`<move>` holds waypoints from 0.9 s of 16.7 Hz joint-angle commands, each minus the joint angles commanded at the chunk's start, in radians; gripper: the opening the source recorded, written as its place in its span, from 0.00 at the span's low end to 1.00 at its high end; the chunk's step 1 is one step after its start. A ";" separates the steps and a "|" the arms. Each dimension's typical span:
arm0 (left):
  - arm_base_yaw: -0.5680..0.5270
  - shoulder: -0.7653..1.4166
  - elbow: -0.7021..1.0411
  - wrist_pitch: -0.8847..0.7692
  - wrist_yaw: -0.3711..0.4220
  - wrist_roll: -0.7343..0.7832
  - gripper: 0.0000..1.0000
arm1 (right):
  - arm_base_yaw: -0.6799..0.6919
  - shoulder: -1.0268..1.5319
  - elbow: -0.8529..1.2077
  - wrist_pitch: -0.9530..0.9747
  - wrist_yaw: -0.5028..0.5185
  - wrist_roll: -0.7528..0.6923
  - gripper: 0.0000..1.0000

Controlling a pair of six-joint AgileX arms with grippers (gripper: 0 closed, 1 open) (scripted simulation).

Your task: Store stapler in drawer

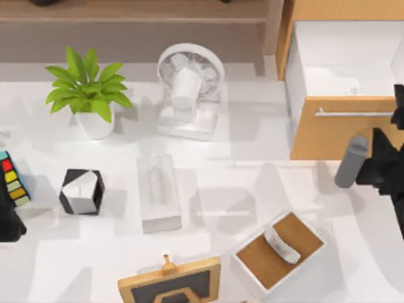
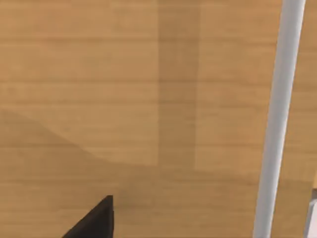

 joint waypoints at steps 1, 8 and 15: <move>0.000 0.000 0.000 0.000 0.000 0.000 1.00 | 0.000 0.000 0.000 0.000 0.000 0.000 0.92; 0.000 0.000 0.000 0.000 0.000 0.000 1.00 | 0.000 0.000 0.000 0.000 0.000 0.000 0.40; 0.000 0.000 0.000 0.000 0.000 0.000 1.00 | 0.000 0.000 0.000 0.000 0.000 0.000 0.00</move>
